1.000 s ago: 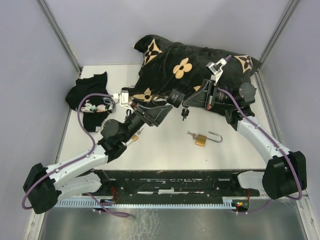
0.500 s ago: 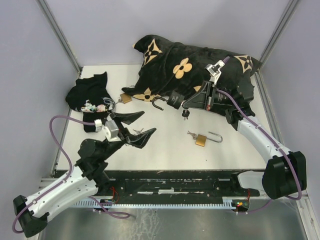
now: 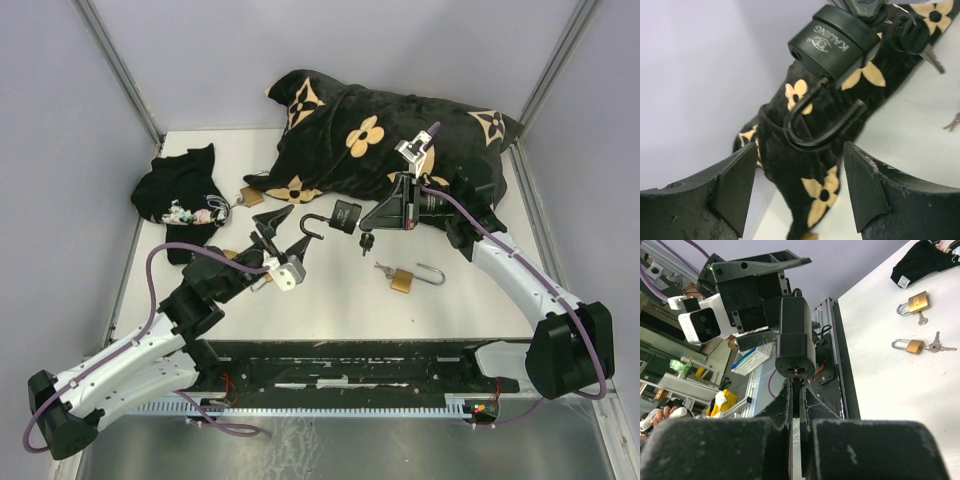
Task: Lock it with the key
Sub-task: Lock the lock.
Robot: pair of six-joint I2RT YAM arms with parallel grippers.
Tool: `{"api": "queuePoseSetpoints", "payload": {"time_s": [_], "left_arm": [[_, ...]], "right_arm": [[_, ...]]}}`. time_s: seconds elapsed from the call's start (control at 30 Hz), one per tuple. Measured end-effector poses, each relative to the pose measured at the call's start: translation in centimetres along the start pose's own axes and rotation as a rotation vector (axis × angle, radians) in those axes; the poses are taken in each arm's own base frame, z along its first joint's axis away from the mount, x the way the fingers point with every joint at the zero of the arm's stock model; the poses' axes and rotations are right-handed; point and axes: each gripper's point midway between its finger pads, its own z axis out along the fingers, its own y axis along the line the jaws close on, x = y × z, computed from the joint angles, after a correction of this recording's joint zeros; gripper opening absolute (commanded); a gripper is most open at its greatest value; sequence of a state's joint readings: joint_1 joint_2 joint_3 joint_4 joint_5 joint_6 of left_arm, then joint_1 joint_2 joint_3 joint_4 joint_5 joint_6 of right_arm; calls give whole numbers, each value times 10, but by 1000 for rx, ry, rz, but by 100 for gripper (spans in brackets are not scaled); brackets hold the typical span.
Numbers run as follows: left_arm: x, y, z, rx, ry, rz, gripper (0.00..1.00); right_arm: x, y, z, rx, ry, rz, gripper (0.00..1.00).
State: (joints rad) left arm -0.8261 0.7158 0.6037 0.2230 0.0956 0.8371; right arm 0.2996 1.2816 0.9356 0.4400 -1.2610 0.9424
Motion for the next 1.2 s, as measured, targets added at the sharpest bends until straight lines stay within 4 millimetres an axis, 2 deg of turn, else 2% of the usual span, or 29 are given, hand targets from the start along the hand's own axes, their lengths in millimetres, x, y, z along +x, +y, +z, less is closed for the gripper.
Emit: {"api": "queuePoseSetpoints", "payload": {"time_s": [0.17,0.4,0.77,1.07,1.2], "left_arm": [[-9,6,7,14,-22,63,71],[-4,-14,19,87,-12,72,61],[-25,-6,16,141,-39,60,43],[-23,-16,14,235,13,2,39],[-27,-16,18,263,44,-78,28]], "right_arm": [[4,0,2,1,19,2,2],[7,0,4,0,33,4,1],[12,-3,5,16,58,-7,2],[18,-5,4,28,85,-13,2],[20,-4,4,38,114,-55,2]]}}
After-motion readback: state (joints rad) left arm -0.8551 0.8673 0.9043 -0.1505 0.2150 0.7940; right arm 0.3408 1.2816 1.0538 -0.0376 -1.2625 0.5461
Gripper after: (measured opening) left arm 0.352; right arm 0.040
